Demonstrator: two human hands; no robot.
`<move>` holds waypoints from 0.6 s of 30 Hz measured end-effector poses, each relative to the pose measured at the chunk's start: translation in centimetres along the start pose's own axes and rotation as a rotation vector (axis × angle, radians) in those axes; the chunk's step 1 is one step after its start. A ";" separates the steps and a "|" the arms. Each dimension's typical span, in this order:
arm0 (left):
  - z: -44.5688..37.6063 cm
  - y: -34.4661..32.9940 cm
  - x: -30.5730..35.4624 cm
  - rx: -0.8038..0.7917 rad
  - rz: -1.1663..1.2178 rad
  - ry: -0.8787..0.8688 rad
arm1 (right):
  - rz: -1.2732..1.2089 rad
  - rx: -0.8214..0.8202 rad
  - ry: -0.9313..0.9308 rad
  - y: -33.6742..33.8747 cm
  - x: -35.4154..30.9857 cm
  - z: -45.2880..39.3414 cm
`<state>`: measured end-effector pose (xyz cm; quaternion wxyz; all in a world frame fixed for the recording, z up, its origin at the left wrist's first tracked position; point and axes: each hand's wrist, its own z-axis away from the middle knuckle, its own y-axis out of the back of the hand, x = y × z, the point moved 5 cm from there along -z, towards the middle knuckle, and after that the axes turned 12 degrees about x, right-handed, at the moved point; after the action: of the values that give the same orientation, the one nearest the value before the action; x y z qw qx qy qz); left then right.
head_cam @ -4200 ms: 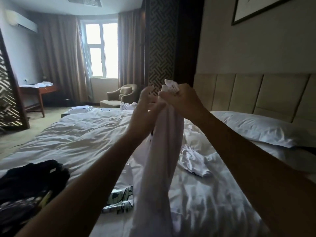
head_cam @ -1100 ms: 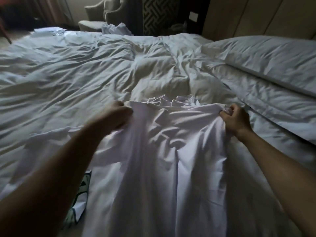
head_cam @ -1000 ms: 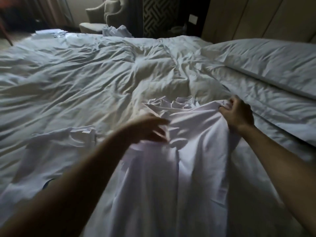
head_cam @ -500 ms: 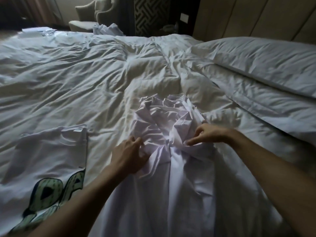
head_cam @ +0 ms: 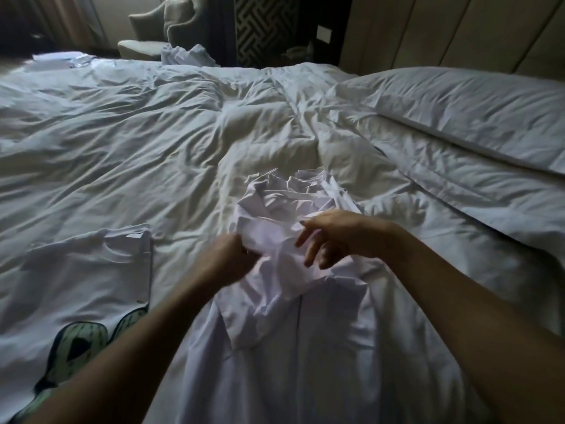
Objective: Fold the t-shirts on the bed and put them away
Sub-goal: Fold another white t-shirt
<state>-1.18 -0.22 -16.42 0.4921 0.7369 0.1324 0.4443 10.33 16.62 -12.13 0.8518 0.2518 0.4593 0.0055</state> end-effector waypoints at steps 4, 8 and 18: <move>-3.8 -0.3 -0.4 0.025 -0.217 -0.208 | 0.484 0.454 0.344 2.5 -0.3 -4.3; -7.6 -2.5 -0.8 -0.025 -0.161 -0.376 | 0.764 0.314 0.364 2.6 1.9 -8.2; -12.9 -0.8 -6.0 0.070 -0.327 -0.310 | 0.969 0.410 0.258 9.5 4.7 -11.4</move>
<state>-14.52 4.22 -18.62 0.5463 0.7816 0.1881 0.2353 6.25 30.85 -16.85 0.6217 0.5933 0.3832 0.3387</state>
